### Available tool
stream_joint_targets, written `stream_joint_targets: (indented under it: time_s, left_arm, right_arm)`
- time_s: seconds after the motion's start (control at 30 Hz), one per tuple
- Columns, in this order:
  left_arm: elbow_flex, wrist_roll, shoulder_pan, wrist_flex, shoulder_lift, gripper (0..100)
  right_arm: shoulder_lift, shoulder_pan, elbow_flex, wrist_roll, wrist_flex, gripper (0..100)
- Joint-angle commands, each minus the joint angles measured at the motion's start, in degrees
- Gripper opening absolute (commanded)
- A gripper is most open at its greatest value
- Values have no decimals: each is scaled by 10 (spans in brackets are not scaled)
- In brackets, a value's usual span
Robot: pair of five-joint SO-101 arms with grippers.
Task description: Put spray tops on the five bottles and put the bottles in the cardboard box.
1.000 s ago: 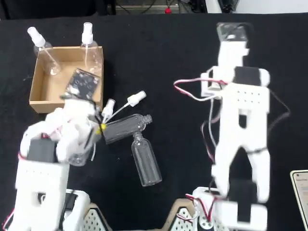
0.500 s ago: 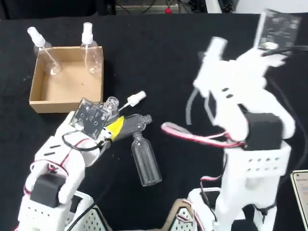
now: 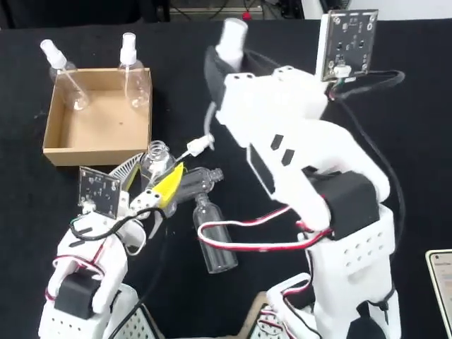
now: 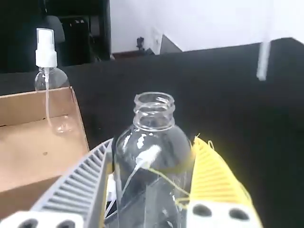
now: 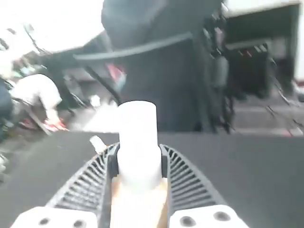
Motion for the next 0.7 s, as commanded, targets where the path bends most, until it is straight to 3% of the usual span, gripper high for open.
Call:
stream_joint_targets:
  time_s: [0.0,0.17,0.37,0.67]
  left_arm:
    - [8,22,7,-41,-4,65]
    - [7,28,7,-48,-4,65]
    - [10,27,7,-71,-4,65]
    - [11,26,7,-79,-4,65]
  right_arm:
    - [-14,-42,-29,-5,-77,11]
    - [-14,-85,-7,-4,-127,11]
    - [-15,-88,89,-4,-241,11]
    - [-18,-88,172,-4,-218,11]
